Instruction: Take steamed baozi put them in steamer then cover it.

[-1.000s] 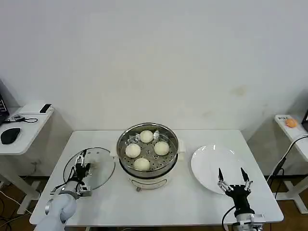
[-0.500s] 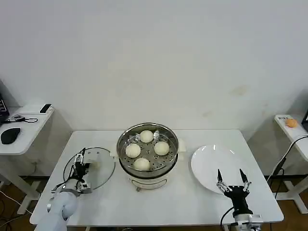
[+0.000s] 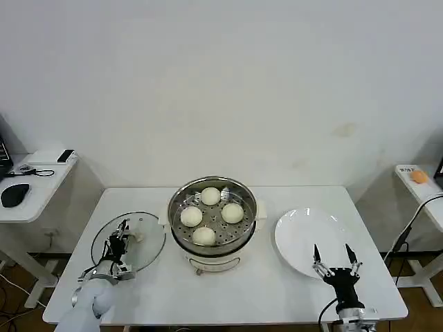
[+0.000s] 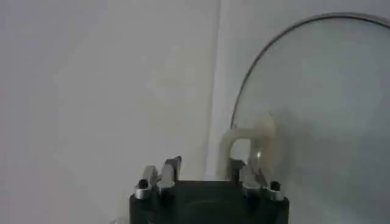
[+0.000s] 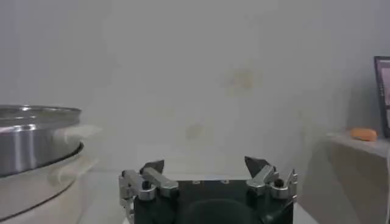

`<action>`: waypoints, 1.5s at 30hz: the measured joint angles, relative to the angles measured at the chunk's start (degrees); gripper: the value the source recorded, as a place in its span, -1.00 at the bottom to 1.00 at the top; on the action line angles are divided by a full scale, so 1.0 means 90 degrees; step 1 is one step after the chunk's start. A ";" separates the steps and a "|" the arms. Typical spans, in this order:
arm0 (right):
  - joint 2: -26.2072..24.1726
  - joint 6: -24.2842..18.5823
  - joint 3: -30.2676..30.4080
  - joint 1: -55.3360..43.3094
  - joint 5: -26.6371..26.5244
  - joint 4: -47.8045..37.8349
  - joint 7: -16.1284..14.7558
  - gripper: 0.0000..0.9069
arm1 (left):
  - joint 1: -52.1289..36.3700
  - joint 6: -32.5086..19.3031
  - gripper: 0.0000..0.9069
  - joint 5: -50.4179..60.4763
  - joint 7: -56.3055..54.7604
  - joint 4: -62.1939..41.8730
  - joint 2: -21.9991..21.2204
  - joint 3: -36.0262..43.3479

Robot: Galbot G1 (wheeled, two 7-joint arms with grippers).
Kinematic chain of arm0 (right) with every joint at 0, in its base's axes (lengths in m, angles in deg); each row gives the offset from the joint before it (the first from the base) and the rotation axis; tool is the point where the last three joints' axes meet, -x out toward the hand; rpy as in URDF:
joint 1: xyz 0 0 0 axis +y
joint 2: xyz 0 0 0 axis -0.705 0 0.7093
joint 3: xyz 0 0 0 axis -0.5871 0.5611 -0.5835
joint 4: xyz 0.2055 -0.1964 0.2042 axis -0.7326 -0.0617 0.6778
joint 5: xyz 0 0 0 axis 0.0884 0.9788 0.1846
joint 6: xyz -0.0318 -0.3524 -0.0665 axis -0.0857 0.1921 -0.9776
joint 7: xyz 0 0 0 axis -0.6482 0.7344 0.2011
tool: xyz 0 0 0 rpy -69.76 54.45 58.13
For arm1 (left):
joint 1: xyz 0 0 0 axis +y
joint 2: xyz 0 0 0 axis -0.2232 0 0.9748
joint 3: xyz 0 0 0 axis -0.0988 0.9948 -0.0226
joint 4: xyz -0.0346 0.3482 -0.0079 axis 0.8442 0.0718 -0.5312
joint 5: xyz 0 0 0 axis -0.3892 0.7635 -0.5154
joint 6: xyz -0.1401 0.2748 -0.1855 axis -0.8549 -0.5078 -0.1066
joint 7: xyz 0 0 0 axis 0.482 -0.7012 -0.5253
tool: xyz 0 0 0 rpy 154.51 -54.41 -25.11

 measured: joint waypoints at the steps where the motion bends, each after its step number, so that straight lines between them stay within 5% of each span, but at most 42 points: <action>1: -0.0009 0.0007 0.0000 -0.0006 -0.0008 -0.0008 0.0001 1.00 | 0.0015 0.0005 -1.00 -0.0020 -0.0008 0.0000 -0.0007 -0.0005; 16: -0.0268 0.0191 0.0053 -0.0287 -0.0219 -0.0200 0.0002 1.00 | 0.0428 0.0110 -1.00 -0.0155 -0.0008 0.0590 0.0000 -0.0220; 45: -0.0564 0.0366 0.0150 -0.1031 -0.0640 -0.0765 0.0033 1.00 | 0.1207 0.2375 -1.00 0.1917 0.0725 0.3830 0.0312 -0.0984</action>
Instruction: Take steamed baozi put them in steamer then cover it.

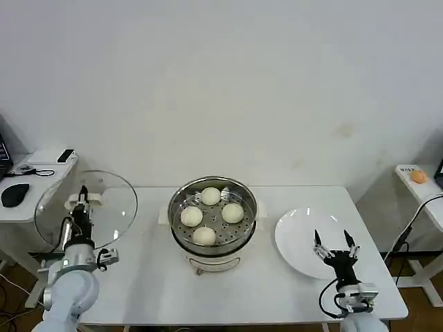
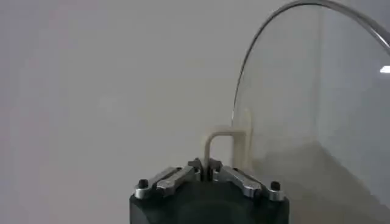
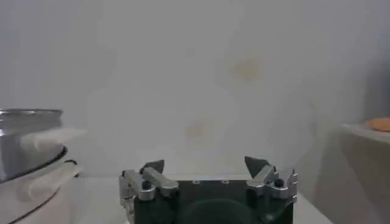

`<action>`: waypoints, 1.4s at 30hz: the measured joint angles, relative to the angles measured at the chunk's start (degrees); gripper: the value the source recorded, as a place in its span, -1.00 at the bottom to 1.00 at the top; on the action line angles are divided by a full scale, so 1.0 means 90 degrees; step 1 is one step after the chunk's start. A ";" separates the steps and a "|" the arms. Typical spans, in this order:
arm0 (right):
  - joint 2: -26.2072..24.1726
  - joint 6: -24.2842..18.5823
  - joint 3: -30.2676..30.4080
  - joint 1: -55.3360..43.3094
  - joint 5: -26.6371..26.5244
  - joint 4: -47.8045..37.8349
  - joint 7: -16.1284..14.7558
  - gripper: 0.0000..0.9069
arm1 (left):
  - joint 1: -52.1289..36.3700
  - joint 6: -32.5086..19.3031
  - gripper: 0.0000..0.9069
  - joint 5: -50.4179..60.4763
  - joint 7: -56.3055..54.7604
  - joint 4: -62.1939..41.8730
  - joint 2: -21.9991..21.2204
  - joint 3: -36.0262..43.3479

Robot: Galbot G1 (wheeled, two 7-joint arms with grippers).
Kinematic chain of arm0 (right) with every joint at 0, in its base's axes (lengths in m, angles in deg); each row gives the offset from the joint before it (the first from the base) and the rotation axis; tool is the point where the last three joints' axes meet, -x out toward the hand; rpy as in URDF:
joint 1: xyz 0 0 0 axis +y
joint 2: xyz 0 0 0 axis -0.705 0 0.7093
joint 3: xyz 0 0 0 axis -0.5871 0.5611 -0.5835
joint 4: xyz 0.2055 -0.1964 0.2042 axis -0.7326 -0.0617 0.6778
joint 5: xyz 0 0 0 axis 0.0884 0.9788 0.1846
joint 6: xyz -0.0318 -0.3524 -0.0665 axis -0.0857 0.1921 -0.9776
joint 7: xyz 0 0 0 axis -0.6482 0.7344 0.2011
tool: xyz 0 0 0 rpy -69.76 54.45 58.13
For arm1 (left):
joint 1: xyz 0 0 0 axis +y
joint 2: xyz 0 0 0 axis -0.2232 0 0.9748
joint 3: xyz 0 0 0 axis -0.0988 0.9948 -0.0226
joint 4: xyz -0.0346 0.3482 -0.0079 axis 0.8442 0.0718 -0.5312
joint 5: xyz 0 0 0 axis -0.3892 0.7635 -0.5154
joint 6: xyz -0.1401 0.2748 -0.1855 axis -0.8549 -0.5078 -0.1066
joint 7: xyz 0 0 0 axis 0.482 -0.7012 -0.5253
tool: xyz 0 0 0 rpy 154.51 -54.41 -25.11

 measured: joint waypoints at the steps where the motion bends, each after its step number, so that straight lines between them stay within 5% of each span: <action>1: -0.0009 0.0013 -0.0017 -0.0015 0.0001 -0.0006 0.0005 1.00 | -0.0014 0.0067 -1.00 0.0081 0.0079 0.0086 -0.0007 0.0022; 18: 0.0000 0.0271 -0.0319 0.0094 0.0104 0.0267 0.0022 1.00 | -0.0632 0.0927 -1.00 0.0854 0.1231 0.1021 -0.0432 0.1278; 42: 0.0046 0.0511 -0.0469 -0.0061 0.0280 0.0328 0.0050 1.00 | -0.1786 0.1342 -1.00 0.1374 0.2300 0.0482 -0.1523 0.3579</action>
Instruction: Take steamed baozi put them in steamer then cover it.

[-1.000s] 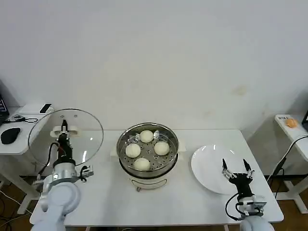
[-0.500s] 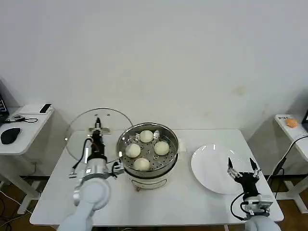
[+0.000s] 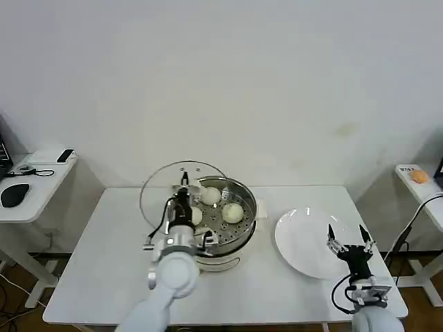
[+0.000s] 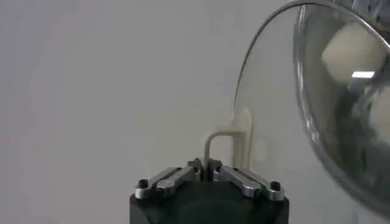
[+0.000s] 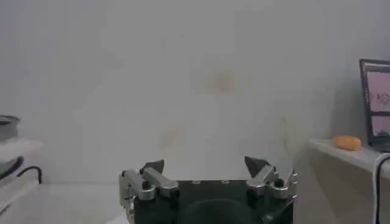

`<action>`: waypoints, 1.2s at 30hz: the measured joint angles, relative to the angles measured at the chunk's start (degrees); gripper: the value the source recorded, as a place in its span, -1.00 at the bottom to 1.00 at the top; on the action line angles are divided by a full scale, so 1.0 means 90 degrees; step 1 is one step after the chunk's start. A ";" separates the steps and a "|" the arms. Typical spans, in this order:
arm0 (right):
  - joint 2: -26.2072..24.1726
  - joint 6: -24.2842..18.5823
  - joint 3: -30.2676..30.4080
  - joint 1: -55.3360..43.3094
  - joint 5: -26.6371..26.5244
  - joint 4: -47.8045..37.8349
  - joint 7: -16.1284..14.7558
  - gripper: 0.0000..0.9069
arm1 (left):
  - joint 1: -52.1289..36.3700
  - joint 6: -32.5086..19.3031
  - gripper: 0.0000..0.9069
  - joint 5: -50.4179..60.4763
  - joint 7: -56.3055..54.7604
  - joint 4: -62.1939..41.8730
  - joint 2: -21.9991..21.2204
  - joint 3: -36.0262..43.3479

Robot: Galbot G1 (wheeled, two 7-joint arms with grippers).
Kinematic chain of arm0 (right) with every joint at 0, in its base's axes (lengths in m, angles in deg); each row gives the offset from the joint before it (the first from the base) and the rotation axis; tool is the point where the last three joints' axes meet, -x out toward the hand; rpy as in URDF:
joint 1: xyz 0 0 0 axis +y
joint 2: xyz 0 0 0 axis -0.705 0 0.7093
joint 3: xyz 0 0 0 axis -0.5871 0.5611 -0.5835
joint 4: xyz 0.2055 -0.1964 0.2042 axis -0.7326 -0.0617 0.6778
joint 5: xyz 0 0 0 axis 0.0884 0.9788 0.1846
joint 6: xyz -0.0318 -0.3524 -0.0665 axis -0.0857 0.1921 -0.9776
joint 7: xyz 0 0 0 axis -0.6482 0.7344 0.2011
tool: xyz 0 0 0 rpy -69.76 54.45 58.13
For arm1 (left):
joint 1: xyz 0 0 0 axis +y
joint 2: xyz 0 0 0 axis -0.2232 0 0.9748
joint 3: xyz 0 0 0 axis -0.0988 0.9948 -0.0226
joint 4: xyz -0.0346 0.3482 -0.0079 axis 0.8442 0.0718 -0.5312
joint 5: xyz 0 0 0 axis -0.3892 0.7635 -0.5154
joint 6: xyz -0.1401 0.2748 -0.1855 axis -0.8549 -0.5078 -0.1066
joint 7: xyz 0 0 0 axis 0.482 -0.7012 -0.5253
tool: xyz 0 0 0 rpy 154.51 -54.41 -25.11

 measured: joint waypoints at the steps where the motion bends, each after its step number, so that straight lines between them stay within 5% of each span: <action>1: -0.0001 0.0000 0.0000 -0.0013 0.0006 -0.0014 0.0000 1.00 | -0.0023 0.0007 -1.00 0.0017 0.0043 -0.0027 -0.0037 0.0065; 36: -0.0109 -0.0099 0.0287 -0.0430 0.0155 -0.0598 -0.0035 1.00 | -0.0194 0.0091 -1.00 0.0745 0.0368 -0.1020 -0.1230 0.0104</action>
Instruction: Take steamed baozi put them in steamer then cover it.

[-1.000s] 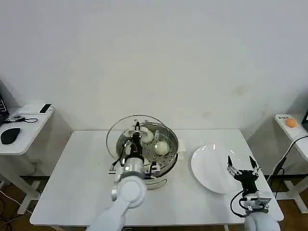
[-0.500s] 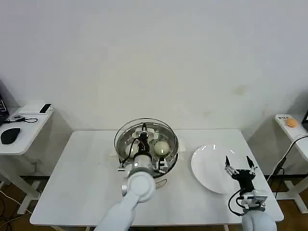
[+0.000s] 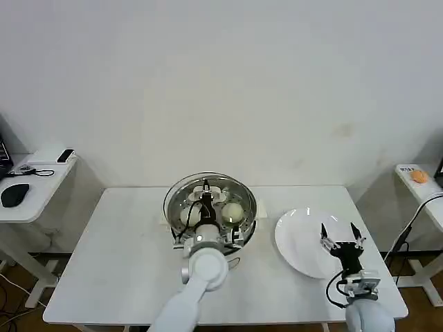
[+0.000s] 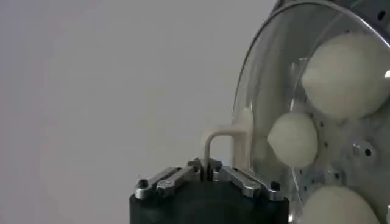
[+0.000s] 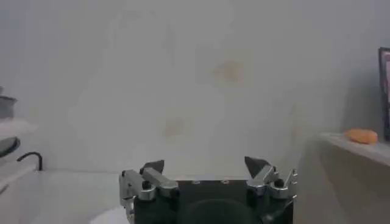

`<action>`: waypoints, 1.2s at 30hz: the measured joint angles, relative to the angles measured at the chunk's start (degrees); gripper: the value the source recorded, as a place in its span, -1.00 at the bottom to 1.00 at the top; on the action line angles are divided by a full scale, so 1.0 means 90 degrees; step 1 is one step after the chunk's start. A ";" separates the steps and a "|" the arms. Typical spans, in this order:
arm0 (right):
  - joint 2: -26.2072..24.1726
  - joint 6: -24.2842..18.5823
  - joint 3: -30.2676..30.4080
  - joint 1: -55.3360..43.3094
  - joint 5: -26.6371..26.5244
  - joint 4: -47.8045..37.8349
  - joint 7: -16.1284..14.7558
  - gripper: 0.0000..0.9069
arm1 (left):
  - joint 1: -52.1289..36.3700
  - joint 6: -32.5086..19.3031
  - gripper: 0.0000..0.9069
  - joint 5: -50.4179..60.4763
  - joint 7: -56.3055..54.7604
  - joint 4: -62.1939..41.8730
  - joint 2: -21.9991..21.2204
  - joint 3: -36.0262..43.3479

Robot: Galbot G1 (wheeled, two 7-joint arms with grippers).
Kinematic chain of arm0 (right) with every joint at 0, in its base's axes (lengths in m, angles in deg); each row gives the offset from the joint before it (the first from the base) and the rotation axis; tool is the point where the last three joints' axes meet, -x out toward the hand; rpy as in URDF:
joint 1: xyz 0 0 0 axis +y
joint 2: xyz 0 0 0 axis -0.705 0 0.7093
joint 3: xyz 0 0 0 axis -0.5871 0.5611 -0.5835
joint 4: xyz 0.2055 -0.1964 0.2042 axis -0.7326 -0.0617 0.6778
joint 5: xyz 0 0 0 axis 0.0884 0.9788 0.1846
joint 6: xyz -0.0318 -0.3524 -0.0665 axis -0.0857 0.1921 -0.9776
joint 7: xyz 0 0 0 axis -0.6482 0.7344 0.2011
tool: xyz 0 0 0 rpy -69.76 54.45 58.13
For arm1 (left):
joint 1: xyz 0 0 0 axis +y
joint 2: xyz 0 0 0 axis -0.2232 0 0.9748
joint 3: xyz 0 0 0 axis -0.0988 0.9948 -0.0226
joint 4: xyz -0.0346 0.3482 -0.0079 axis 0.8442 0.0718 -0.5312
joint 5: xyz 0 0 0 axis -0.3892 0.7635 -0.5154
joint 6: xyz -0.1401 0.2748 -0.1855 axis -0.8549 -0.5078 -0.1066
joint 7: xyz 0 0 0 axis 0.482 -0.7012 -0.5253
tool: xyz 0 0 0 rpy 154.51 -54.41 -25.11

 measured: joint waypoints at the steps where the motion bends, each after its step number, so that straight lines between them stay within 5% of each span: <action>1: -0.0002 0.0000 0.0007 -0.0007 0.0002 -0.0017 0.0000 1.00 | 0.0009 0.0001 -1.00 0.0016 0.0006 0.0000 -0.0019 -0.0001; 36: 0.0053 -0.0103 0.0059 -0.0060 0.0080 -0.0243 -0.0020 1.00 | 0.0053 -0.0001 -1.00 0.0124 0.0114 -0.0162 -0.0249 0.0048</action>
